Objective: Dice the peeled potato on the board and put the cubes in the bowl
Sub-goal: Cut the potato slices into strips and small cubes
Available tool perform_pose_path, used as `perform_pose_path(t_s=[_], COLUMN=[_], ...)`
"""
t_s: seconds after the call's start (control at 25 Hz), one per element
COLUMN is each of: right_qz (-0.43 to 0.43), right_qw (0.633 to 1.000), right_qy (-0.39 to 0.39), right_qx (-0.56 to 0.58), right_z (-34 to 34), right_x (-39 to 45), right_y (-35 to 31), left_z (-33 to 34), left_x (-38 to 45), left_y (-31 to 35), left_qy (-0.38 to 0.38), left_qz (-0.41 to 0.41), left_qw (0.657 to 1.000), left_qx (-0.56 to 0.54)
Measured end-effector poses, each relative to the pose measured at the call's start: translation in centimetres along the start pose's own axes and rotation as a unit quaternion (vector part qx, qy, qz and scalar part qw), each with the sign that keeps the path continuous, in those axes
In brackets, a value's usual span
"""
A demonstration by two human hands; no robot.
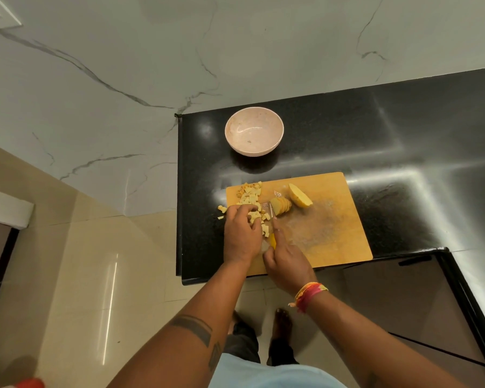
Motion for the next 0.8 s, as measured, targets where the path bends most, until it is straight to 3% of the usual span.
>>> perform_pose_path(t_s=[0.2, 0.44, 0.8], right_qz=[0.000, 0.007, -0.011], right_qw=[1.000, 0.999, 1.000], right_qy=[-0.018, -0.032, 0.017], right_qx=[-0.023, -0.030, 0.009], right_z=[-0.3, 1.1, -1.5], right_x=[-1.4, -1.3, 0.1], right_y=[1.5, 0.5, -0.7], left_z=[1.5, 1.5, 0.0], left_x=[-2.3, -0.4, 2.1], left_y=[-0.9, 0.0, 1.4], left_qy=[-0.088, -0.067, -0.026], left_qz=[0.036, 0.014, 0.040], left_qw=[0.989, 0.991, 0.998], left_qx=[0.117, 0.111, 0.040])
Point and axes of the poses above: each hand's wrist, its own x-axis towards the middle knuckle, its own z-axis out of the palm, y = z × x, the point moved 8 cm from there along x, towards the middle knuckle, and after that the axes turned 3 degrees about x, right-handed, at the moved point
